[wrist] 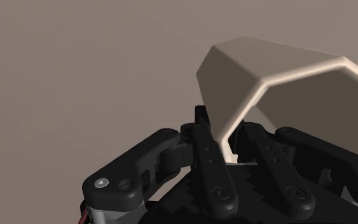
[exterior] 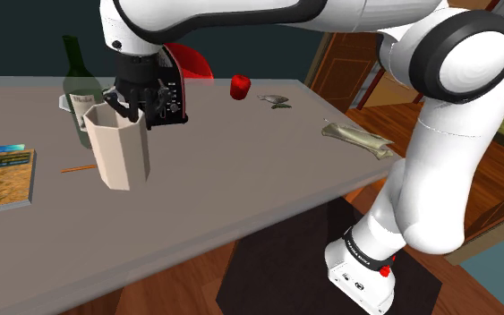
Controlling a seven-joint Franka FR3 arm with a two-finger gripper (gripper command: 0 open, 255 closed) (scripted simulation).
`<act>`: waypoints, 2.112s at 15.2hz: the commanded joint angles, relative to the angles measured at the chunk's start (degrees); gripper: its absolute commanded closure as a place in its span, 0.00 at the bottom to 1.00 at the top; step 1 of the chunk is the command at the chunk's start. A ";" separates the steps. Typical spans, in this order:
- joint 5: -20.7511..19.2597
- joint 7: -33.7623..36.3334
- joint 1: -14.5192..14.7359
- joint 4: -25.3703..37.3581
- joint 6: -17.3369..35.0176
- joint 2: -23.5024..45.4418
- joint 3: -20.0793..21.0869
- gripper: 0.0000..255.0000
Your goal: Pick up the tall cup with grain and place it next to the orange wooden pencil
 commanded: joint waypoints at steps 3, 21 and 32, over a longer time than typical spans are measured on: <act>-0.83 3.04 2.34 3.38 -0.53 2.92 0.70 1.00; -1.34 3.38 2.22 -3.26 7.72 4.57 0.43 1.00; -0.93 3.06 2.30 2.17 1.03 3.27 0.64 0.00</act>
